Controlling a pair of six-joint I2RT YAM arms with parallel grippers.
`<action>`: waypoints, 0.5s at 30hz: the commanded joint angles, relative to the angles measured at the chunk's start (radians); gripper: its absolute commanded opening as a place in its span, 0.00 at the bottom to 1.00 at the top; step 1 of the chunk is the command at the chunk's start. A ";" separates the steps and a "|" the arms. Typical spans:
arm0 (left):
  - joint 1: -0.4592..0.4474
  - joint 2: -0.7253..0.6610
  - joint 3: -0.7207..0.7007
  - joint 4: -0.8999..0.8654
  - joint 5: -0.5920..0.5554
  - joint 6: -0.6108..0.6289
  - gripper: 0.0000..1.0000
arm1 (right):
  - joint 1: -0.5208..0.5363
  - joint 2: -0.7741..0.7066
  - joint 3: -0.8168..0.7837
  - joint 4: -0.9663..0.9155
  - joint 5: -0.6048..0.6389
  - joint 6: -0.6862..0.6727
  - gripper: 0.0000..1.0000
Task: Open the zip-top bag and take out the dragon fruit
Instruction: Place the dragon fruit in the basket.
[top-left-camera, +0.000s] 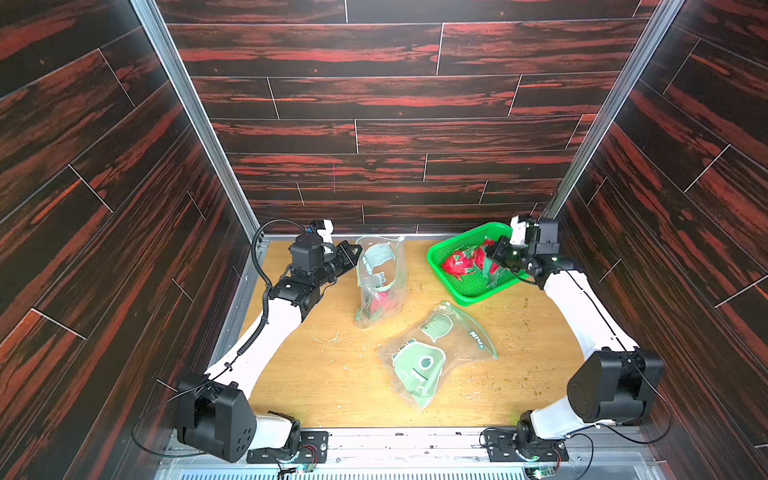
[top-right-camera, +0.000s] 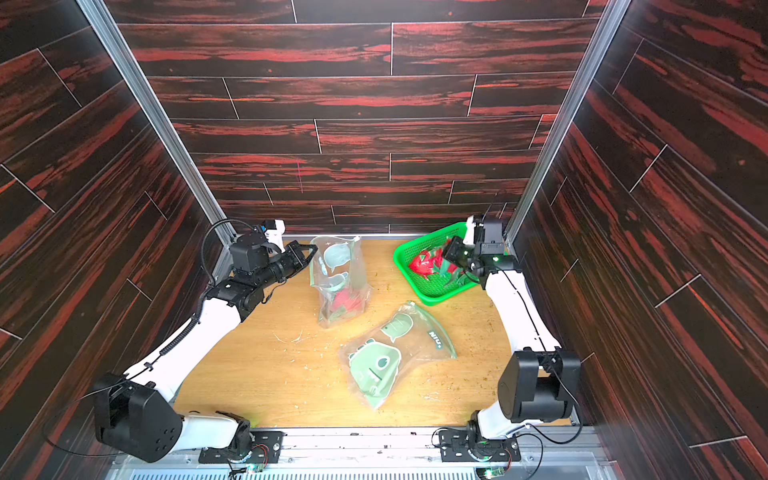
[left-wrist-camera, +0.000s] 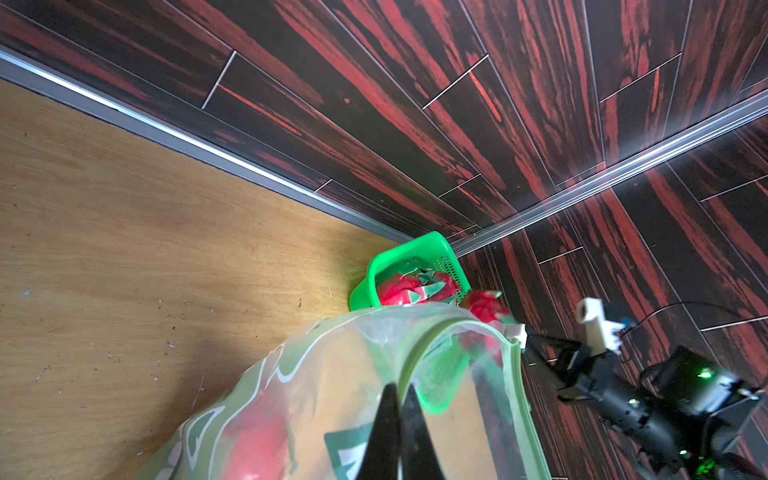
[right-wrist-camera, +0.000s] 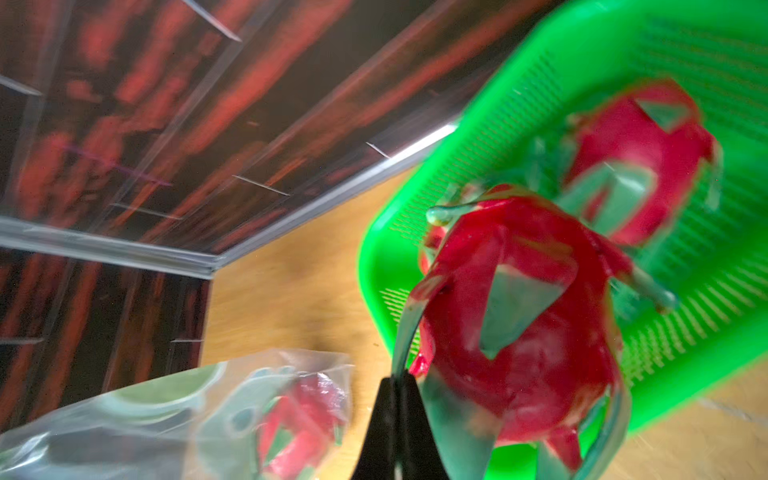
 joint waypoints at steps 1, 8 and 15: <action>0.006 -0.020 -0.010 0.020 0.014 0.004 0.00 | -0.005 -0.040 -0.018 0.122 0.038 0.063 0.00; 0.006 -0.025 -0.021 0.021 0.012 0.004 0.00 | -0.014 -0.014 -0.080 0.178 0.017 0.130 0.00; 0.006 -0.016 -0.019 0.026 0.015 0.001 0.00 | -0.022 -0.009 -0.146 0.246 -0.006 0.206 0.00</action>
